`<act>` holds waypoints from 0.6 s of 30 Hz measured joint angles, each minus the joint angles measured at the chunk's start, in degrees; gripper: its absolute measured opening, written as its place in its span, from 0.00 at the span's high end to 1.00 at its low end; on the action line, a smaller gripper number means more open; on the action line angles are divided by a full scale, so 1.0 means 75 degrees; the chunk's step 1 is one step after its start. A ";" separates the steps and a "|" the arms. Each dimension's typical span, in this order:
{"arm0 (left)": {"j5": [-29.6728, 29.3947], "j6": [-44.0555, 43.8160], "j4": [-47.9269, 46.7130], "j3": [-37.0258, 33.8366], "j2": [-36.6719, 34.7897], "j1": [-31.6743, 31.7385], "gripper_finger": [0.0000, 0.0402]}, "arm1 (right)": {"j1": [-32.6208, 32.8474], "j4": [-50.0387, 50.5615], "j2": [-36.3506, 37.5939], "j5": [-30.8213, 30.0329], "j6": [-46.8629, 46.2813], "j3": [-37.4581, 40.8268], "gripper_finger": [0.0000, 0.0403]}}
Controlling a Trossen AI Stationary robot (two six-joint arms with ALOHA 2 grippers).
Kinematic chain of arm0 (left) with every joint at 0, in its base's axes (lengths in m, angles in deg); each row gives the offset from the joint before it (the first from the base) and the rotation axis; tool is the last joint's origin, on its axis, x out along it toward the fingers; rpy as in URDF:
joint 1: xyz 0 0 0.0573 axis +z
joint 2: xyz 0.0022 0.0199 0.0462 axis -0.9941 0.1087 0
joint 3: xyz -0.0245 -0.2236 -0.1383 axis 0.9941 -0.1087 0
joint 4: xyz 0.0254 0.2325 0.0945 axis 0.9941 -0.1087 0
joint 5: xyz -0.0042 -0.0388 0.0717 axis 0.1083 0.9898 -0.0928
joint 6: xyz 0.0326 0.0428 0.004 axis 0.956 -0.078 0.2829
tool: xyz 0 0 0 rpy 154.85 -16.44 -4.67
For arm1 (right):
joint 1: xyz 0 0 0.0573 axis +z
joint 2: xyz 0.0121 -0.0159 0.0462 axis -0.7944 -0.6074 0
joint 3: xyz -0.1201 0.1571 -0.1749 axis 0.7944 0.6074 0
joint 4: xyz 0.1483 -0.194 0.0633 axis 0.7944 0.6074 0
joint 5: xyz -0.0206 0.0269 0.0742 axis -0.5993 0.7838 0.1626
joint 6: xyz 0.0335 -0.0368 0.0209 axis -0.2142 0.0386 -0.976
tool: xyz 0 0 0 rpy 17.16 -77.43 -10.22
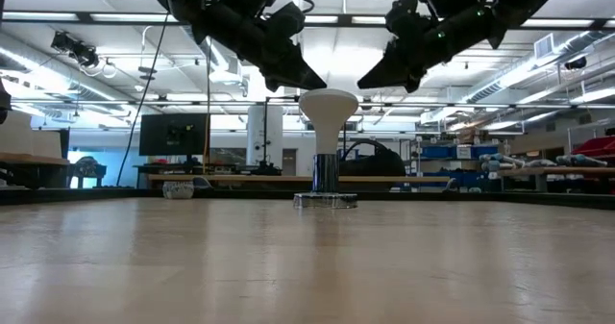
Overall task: Screw lightbulb
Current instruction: Insert the lightbulb into the lamp
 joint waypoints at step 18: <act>0.0113 0.0017 -0.0109 -0.0003 0.0000 0.0062 1.00 | 0.0007 -0.0431 -0.0755 -0.0060 -0.0397 0.0046 0.98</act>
